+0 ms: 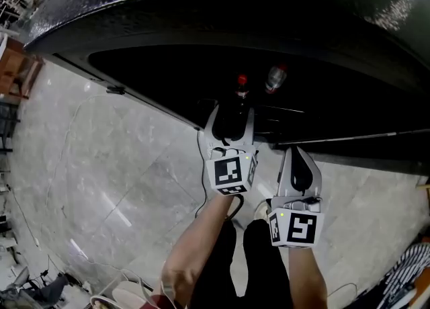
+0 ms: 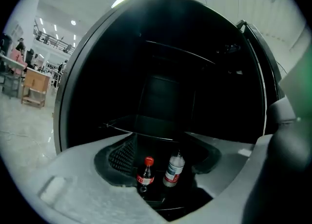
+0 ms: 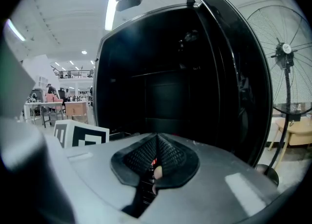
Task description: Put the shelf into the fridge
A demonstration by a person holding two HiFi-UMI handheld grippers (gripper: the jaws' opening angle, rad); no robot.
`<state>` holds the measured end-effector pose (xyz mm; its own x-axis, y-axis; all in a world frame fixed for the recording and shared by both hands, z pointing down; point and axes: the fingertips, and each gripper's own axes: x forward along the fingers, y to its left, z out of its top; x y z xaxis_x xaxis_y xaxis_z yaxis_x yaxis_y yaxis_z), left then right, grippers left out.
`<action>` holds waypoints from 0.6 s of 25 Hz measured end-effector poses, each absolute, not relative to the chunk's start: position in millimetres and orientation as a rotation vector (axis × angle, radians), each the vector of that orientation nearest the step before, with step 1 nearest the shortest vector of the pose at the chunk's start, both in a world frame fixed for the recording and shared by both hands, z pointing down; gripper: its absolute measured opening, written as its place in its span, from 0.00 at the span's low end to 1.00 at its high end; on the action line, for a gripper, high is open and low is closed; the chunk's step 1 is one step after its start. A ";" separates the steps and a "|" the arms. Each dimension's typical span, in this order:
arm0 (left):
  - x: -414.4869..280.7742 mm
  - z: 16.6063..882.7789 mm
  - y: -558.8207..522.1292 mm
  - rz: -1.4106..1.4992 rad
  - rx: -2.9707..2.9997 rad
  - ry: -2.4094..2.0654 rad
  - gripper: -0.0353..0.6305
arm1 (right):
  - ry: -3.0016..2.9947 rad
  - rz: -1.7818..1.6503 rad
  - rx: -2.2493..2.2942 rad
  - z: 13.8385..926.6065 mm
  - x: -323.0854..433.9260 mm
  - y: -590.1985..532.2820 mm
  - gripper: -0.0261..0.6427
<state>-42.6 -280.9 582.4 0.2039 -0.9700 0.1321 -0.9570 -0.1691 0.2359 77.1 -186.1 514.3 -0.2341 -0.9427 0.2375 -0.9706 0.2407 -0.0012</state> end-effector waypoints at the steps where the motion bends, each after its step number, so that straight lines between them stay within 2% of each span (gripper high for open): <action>1: -42.8 581.8 -282.5 -0.070 2.216 -1.830 0.47 | -2.318 0.221 1.815 514.7 78.1 -185.7 0.03; 15: -40.5 579.5 -304.4 -0.049 2.220 -1.858 0.48 | -2.296 0.225 1.839 512.8 91.6 -191.8 0.03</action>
<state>-40.5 -304.4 579.5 0.1885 -0.9734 0.1305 -0.9650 -0.1590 0.2084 91.6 -191.8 512.8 -0.2115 -0.9468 0.2425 -0.9759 0.2182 0.0009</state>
